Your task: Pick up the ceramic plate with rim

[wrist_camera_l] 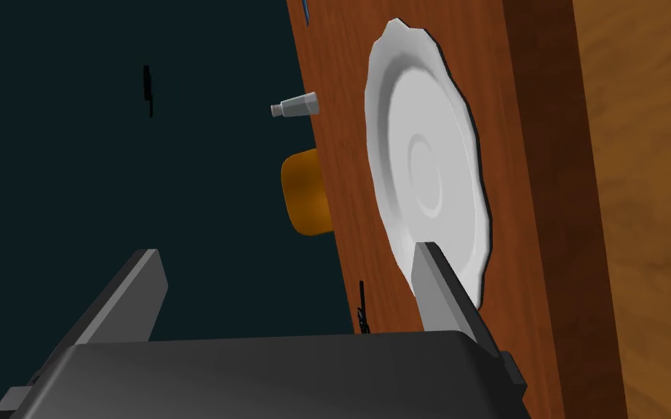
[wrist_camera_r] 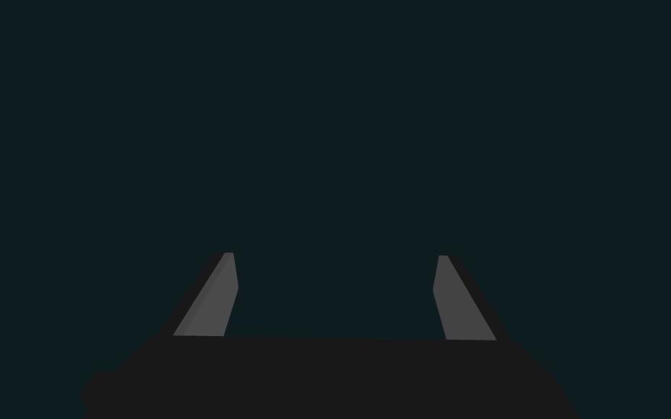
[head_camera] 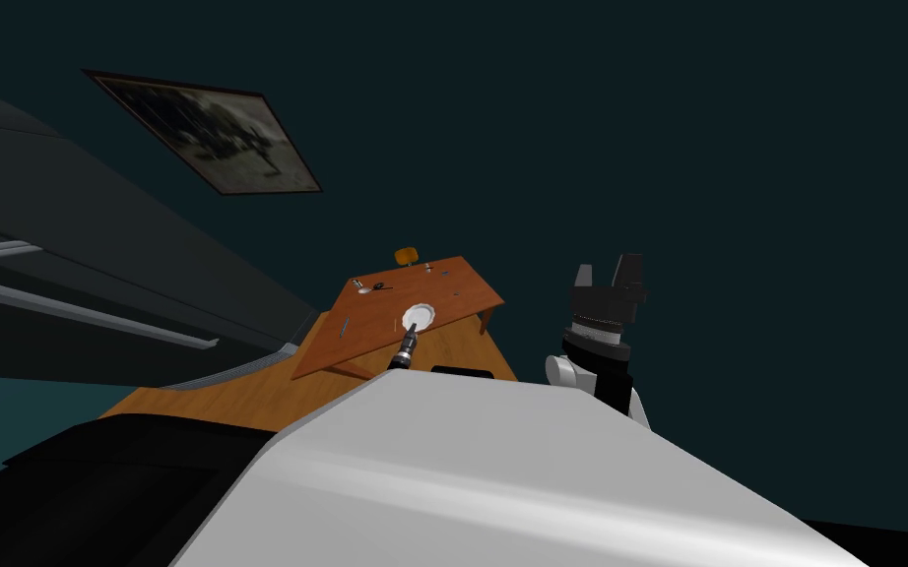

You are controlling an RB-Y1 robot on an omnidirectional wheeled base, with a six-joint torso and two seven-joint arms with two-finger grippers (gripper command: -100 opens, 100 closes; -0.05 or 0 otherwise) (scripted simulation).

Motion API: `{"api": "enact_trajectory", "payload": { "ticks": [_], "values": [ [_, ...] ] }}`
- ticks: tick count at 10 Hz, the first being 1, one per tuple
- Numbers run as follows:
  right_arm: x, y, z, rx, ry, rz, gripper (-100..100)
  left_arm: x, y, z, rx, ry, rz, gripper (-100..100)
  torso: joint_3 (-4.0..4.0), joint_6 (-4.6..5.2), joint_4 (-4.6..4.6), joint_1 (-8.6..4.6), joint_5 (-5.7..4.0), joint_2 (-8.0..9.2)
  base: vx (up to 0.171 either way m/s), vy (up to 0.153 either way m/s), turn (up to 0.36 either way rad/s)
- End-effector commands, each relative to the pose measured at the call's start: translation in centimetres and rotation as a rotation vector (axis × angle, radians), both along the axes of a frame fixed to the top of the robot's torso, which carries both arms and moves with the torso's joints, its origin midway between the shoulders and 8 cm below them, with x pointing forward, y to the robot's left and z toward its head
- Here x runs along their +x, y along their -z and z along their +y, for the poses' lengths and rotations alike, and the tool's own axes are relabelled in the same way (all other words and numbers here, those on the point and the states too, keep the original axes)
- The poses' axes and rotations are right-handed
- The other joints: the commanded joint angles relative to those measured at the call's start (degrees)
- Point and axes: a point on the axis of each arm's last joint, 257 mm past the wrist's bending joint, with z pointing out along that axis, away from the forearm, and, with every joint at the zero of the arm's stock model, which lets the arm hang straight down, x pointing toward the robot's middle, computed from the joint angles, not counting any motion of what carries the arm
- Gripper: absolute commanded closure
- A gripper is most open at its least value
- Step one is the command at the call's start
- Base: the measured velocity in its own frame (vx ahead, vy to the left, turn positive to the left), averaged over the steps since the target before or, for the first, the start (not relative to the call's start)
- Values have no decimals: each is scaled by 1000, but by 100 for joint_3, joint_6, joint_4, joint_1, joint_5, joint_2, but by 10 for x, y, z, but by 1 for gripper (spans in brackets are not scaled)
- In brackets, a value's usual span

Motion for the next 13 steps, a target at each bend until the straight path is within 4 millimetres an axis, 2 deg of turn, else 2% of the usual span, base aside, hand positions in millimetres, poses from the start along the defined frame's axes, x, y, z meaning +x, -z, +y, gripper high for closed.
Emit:
{"api": "enact_trajectory", "payload": {
  "ticks": [1,2,4,8,9,11,13],
  "values": [
    [0,0,0,0,0,0,0,-4,14,5,-8,-18,31,-100,0,0,0,0,0,0,47,24,43],
    [0,0,0,0,0,0,0,-6,17,5,-8,-19,37,-100,0,-1,0,1,0,1,40,15,24],
    [0,0,0,0,0,0,0,-14,37,12,-25,-50,86,-100,0,-1,0,-4,-1,0,59,19,56],
    [0,0,0,0,0,0,0,-24,63,14,-62,-96,146,-100,-2,-1,-1,-2,0,-3,66,23,50],
    [0,0,0,0,0,0,0,-24,63,14,-62,-96,146,-100,-2,-1,-1,-6,-1,-3,46,4,15],
    [0,0,0,0,0,0,0,-30,77,8,-97,-122,178,-100,1,0,0,-3,-1,1,53,18,37],
    [0,0,0,0,0,0,0,-34,88,-7,-141,-143,202,-100,-2,0,-1,-1,0,-4,65,23,47]
  ]
}}
